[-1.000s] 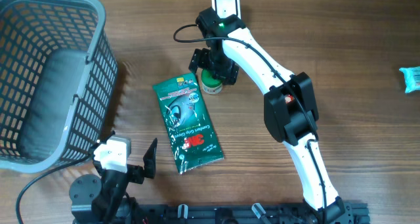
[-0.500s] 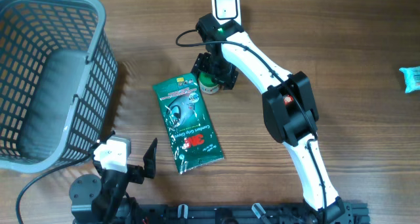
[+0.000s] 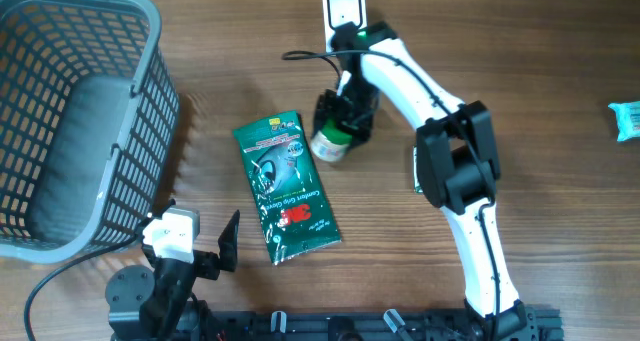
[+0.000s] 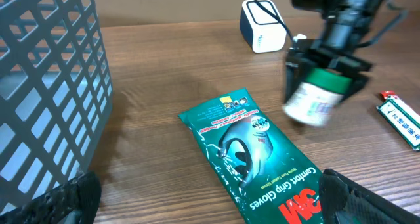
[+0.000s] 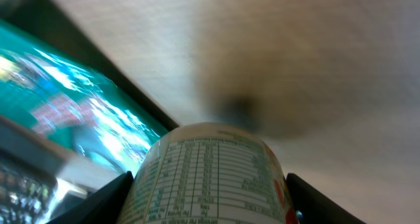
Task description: Scan the item barcode
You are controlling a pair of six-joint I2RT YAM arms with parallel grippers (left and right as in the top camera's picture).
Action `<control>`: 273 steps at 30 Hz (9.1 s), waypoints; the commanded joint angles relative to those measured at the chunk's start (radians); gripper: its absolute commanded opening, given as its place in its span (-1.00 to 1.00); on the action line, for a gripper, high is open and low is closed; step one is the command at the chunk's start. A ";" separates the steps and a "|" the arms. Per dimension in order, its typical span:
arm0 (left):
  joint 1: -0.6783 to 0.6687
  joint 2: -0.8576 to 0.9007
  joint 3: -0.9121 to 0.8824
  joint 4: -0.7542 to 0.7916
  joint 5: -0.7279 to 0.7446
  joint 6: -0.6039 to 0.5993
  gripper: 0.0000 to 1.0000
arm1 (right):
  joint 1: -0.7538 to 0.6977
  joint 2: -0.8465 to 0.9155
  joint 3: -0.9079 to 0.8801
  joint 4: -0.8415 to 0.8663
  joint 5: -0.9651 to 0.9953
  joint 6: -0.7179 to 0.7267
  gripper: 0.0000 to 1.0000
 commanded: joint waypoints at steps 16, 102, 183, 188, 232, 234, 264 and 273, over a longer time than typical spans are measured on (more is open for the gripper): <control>-0.005 -0.006 -0.006 0.002 0.012 -0.010 1.00 | -0.035 -0.324 -0.011 -0.169 -0.145 -0.430 0.14; -0.005 -0.006 -0.006 0.002 0.012 -0.010 1.00 | -0.999 -0.078 -0.107 0.551 0.536 -0.335 0.34; -0.005 -0.006 -0.006 0.002 0.012 -0.010 1.00 | -0.154 -0.728 -1.167 0.920 0.449 -0.245 0.17; -0.005 -0.006 -0.006 0.002 0.012 -0.010 1.00 | -0.154 -0.728 -1.167 0.901 0.406 -0.245 0.00; -0.005 -0.006 -0.006 0.002 0.012 -0.010 1.00 | -0.151 -0.787 -1.086 0.769 0.382 0.845 0.90; -0.005 -0.006 -0.006 0.002 0.012 -0.010 1.00 | -0.151 -0.767 -1.089 0.782 0.385 0.855 0.71; -0.005 -0.006 -0.006 0.002 0.012 -0.010 1.00 | -0.151 -0.638 -1.086 1.323 -0.536 -0.227 -0.80; -0.005 -0.006 -0.006 0.002 0.012 -0.010 1.00 | -0.126 -0.636 -1.088 1.641 -0.740 -0.426 -0.91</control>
